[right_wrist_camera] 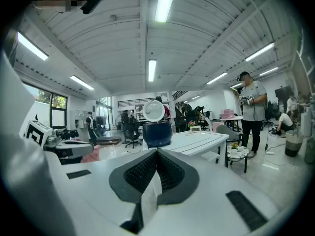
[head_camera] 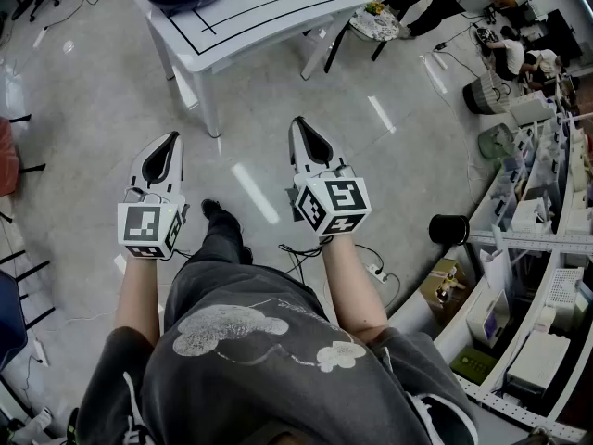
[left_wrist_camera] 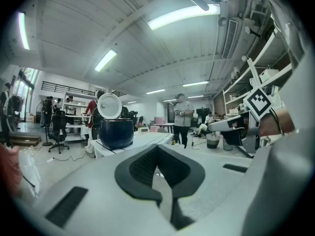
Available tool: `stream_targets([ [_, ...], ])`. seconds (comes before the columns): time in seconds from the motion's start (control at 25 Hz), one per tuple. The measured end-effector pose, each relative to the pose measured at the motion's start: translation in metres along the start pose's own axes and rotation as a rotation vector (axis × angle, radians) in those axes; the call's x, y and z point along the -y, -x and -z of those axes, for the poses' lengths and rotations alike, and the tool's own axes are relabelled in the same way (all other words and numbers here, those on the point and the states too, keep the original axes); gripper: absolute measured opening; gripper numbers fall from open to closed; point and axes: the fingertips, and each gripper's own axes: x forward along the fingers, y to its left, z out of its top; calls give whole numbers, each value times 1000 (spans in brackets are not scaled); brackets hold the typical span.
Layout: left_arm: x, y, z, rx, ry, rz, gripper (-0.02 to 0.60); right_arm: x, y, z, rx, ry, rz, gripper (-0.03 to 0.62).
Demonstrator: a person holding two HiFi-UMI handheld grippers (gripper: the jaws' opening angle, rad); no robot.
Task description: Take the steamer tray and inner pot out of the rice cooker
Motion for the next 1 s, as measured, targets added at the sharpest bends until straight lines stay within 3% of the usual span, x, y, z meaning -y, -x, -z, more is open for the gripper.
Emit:
stream_targets([
  [0.32, 10, 51, -4, -4, -10, -16, 8, -35, 32, -1, 11, 17, -55, 28],
  [0.76, -8, 75, 9, -42, 113, -44, 9, -50, 35, 0, 40, 49, -100, 28],
  [0.92, -8, 77, 21, -84, 111, -86, 13, -53, 39, 0, 59, 7, -135, 33],
  [0.96, -5, 77, 22, -82, 113, -88, 66, -53, 40, 1, 65, 0, -145, 40],
  [1.0, -2, 76, 23, -81, 117, -80, 179, -53, 41, 1, 71, -8, -155, 91],
])
